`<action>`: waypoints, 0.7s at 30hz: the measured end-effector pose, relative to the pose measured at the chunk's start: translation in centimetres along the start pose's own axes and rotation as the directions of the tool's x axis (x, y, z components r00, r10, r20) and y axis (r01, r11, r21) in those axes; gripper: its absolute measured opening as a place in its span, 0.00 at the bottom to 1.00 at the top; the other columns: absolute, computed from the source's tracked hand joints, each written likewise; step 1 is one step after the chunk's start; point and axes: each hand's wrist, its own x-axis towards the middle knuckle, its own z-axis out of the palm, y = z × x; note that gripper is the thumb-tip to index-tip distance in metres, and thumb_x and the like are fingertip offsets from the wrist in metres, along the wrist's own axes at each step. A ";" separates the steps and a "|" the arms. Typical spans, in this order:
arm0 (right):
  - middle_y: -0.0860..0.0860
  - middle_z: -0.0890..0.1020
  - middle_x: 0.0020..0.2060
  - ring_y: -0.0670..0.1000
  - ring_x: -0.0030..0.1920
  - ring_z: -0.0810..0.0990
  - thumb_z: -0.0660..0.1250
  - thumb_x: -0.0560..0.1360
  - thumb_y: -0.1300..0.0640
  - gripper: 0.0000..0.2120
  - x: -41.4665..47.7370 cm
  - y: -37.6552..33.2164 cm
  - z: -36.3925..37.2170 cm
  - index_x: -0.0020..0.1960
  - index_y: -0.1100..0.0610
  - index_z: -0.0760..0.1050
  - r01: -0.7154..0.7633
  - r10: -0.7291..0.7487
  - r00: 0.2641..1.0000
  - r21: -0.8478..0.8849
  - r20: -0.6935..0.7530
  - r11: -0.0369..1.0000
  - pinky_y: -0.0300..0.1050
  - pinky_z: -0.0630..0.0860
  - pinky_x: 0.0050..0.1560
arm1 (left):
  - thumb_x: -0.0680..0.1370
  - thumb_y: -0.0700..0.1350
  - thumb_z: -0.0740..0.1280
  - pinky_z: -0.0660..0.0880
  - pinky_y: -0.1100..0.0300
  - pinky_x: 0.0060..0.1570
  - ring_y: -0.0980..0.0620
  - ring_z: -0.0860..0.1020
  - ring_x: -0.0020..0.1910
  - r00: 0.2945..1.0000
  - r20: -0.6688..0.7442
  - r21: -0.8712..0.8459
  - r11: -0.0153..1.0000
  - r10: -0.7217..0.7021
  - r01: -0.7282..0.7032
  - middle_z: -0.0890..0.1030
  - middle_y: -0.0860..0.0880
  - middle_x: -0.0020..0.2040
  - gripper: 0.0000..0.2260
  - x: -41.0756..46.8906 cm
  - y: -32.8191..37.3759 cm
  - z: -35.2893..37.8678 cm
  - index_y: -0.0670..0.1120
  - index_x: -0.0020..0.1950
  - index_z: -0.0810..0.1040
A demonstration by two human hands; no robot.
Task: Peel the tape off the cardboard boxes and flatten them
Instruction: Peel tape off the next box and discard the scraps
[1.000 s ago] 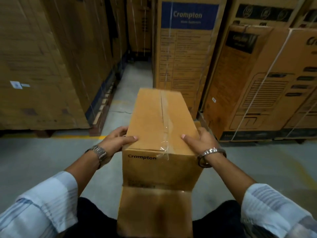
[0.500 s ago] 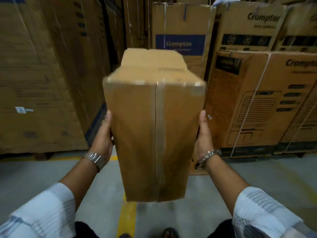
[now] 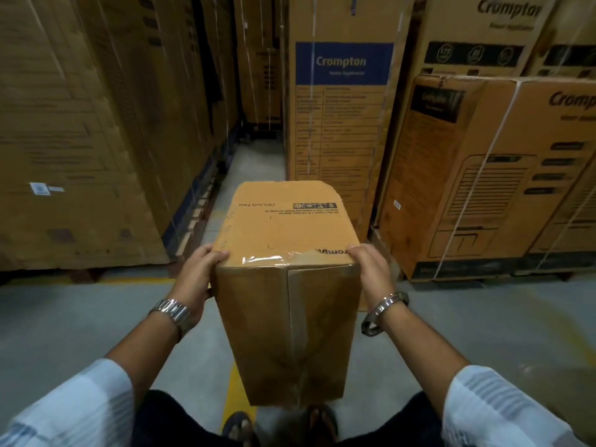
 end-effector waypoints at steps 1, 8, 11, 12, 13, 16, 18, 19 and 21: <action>0.48 0.85 0.48 0.52 0.51 0.83 0.67 0.79 0.54 0.04 0.0 0.7 -0.1 0.51 0.50 0.81 0.040 -0.041 0.999 -0.093 -0.012 0.995 0.52 0.80 0.52 | 0.81 0.45 0.65 0.75 0.45 0.56 0.48 0.76 0.55 1.000 -0.001 0.042 0.999 -0.003 0.003 0.78 0.51 0.57 0.10 0.0 -0.7 -0.4 0.53 0.62 0.76; 0.44 0.85 0.47 0.48 0.50 0.83 0.74 0.74 0.56 0.06 -1.7 4.5 -1.1 0.50 0.49 0.85 0.109 -0.095 0.994 -0.496 0.053 0.861 0.49 0.83 0.50 | 0.76 0.44 0.74 0.79 0.43 0.59 0.51 0.79 0.54 0.993 -0.107 0.321 0.947 0.048 -0.012 0.78 0.50 0.63 0.20 -2.0 -5.7 -2.7 0.49 0.68 0.78; 0.45 0.83 0.52 0.48 0.53 0.81 0.77 0.72 0.52 0.13 -1.9 4.6 -1.3 0.56 0.49 0.84 0.137 -0.080 0.988 -0.504 0.134 0.853 0.48 0.82 0.53 | 0.73 0.47 0.77 0.81 0.45 0.54 0.53 0.80 0.50 0.973 -0.215 0.347 0.938 0.086 -0.007 0.81 0.53 0.55 0.16 -2.7 -5.9 -3.2 0.50 0.60 0.83; 0.45 0.82 0.54 0.47 0.54 0.80 0.77 0.71 0.50 0.16 -2.0 4.7 -1.4 0.58 0.49 0.83 0.147 -0.066 0.983 -0.513 0.174 0.846 0.49 0.81 0.55 | 0.72 0.48 0.78 0.82 0.47 0.51 0.52 0.81 0.49 0.965 -0.244 0.346 0.938 0.093 -0.003 0.82 0.53 0.52 0.16 -3.0 -6.0 -3.3 0.50 0.58 0.83; 0.45 0.82 0.55 0.47 0.55 0.79 0.77 0.72 0.49 0.18 -2.1 4.7 -1.4 0.60 0.48 0.82 0.152 -0.056 0.980 -0.532 0.193 0.833 0.49 0.81 0.54 | 0.72 0.48 0.78 0.83 0.49 0.49 0.51 0.81 0.49 0.961 -0.259 0.334 0.943 0.097 -0.006 0.83 0.52 0.50 0.15 -3.2 -6.1 -3.4 0.50 0.57 0.84; 0.46 0.82 0.52 0.48 0.51 0.80 0.75 0.72 0.45 0.18 -2.4 4.5 -1.5 0.60 0.47 0.81 0.141 -0.089 0.990 -0.633 0.113 0.761 0.45 0.79 0.44 | 0.76 0.43 0.75 0.81 0.55 0.45 0.52 0.82 0.48 0.974 -0.210 0.286 0.958 0.086 -0.023 0.83 0.50 0.50 0.13 -3.7 -6.1 -3.2 0.48 0.60 0.82; 0.47 0.83 0.47 0.48 0.45 0.81 0.76 0.71 0.43 0.17 -2.3 4.5 -1.6 0.57 0.47 0.81 0.118 -0.123 0.992 -0.685 0.042 0.719 0.41 0.74 0.37 | 0.78 0.40 0.72 0.80 0.55 0.48 0.53 0.81 0.49 0.990 -0.128 0.238 0.971 0.058 -0.027 0.83 0.50 0.52 0.14 -3.9 -6.1 -3.0 0.47 0.63 0.81; 0.47 0.83 0.44 0.48 0.42 0.80 0.76 0.70 0.43 0.16 -2.2 4.4 -1.7 0.55 0.47 0.81 0.114 -0.134 0.991 -0.701 0.026 0.704 0.40 0.72 0.34 | 0.78 0.39 0.72 0.80 0.55 0.49 0.53 0.81 0.50 0.994 -0.102 0.224 0.974 0.049 -0.025 0.82 0.51 0.53 0.15 -4.0 -6.0 -2.9 0.46 0.64 0.81; 0.46 0.82 0.39 0.47 0.39 0.79 0.77 0.70 0.43 0.13 -1.9 4.3 -2.1 0.49 0.48 0.81 0.130 -0.158 0.987 -0.719 0.029 0.683 0.41 0.73 0.33 | 0.76 0.38 0.73 0.80 0.54 0.48 0.51 0.82 0.51 0.994 -0.099 0.215 0.977 0.036 -0.014 0.83 0.50 0.53 0.13 -4.0 -5.8 -2.8 0.46 0.61 0.82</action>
